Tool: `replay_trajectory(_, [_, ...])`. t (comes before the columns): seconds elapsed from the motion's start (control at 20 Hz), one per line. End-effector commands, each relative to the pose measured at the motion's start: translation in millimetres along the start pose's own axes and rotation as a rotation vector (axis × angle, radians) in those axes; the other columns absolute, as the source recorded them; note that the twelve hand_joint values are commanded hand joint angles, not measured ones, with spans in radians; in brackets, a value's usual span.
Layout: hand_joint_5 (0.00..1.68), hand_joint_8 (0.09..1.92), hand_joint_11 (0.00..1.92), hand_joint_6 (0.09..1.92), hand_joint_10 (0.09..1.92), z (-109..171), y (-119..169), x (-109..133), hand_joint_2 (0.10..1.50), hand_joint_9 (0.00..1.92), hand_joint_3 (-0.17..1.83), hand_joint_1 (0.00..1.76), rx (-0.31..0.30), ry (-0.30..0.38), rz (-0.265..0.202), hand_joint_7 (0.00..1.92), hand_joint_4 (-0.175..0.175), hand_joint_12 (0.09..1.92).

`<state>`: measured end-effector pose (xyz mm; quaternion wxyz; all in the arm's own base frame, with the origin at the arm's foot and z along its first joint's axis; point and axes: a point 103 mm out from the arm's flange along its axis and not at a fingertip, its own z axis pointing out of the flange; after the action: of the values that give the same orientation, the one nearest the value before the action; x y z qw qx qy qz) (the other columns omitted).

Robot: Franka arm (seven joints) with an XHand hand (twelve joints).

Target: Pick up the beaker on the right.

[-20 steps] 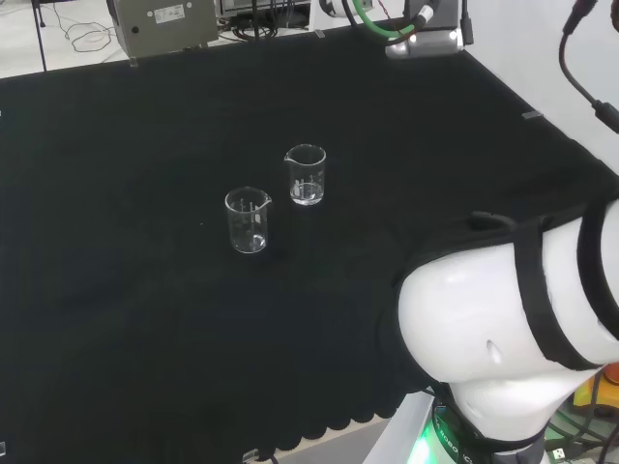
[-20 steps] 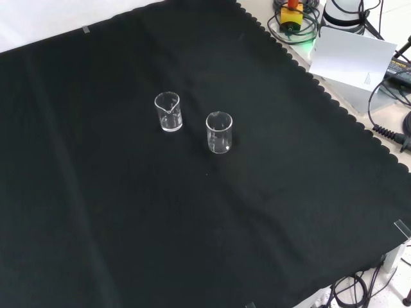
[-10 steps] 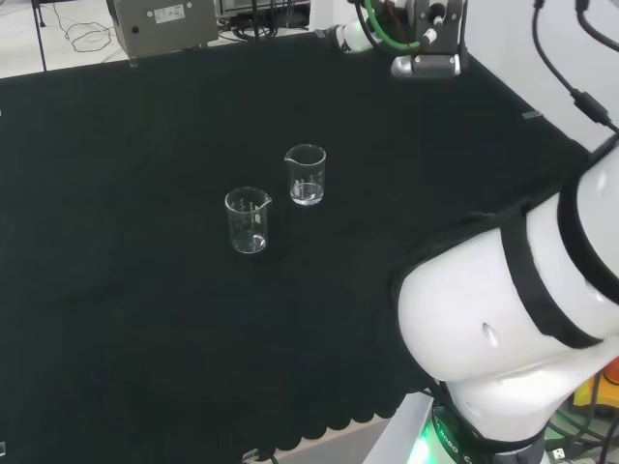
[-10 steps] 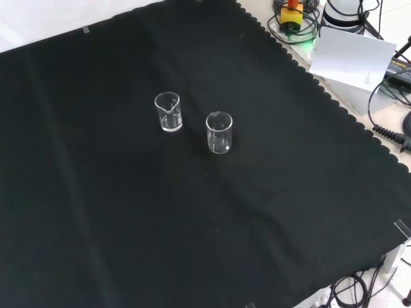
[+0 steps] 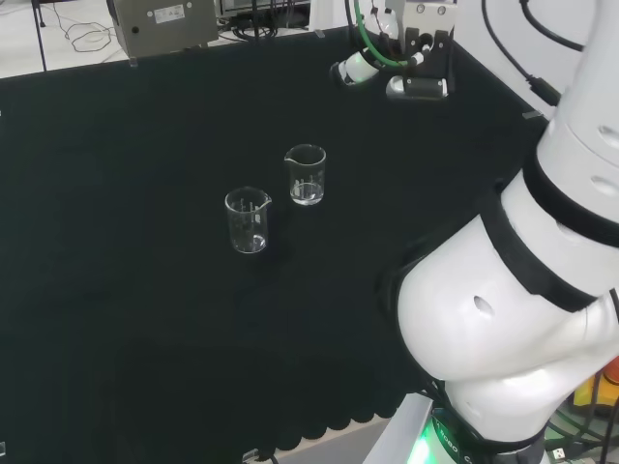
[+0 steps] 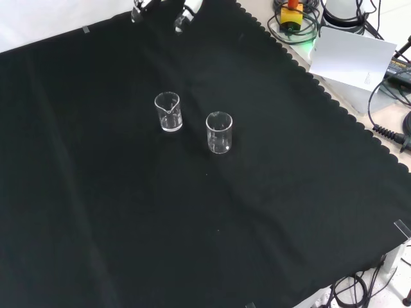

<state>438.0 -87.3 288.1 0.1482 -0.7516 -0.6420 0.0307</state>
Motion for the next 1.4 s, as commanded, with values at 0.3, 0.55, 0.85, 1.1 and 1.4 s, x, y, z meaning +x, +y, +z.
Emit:
replay_trajectory(0.3, [0.29,0.56,0.0,0.09,0.68,64.8,119.0,-25.5,0.95,0.2,0.18,0.63,0.051,0.17,-0.094,0.06,-0.028,1.28])
replay_trajectory(0.55, [0.29,0.56,0.0,0.09,0.68,91.2,133.6,-32.1,0.88,0.2,0.21,0.75,0.098,0.172,-0.116,0.05,-0.027,1.27])
replay_trajectory(0.85, [0.29,0.56,0.0,0.09,0.69,109.6,142.5,-33.6,0.72,0.2,0.47,0.74,0.165,0.2,-0.238,0.05,-0.027,1.29])
replay_trajectory(1.1, [0.28,0.56,0.0,0.09,0.69,116.6,136.6,-34.7,0.66,0.21,0.49,0.67,0.158,0.235,-0.306,0.04,-0.021,1.3])
replay_trajectory(1.4, [0.27,0.56,0.0,0.09,0.69,112.7,118.3,-43.7,0.66,0.21,0.49,0.66,0.138,0.24,-0.388,0.05,-0.02,1.31])
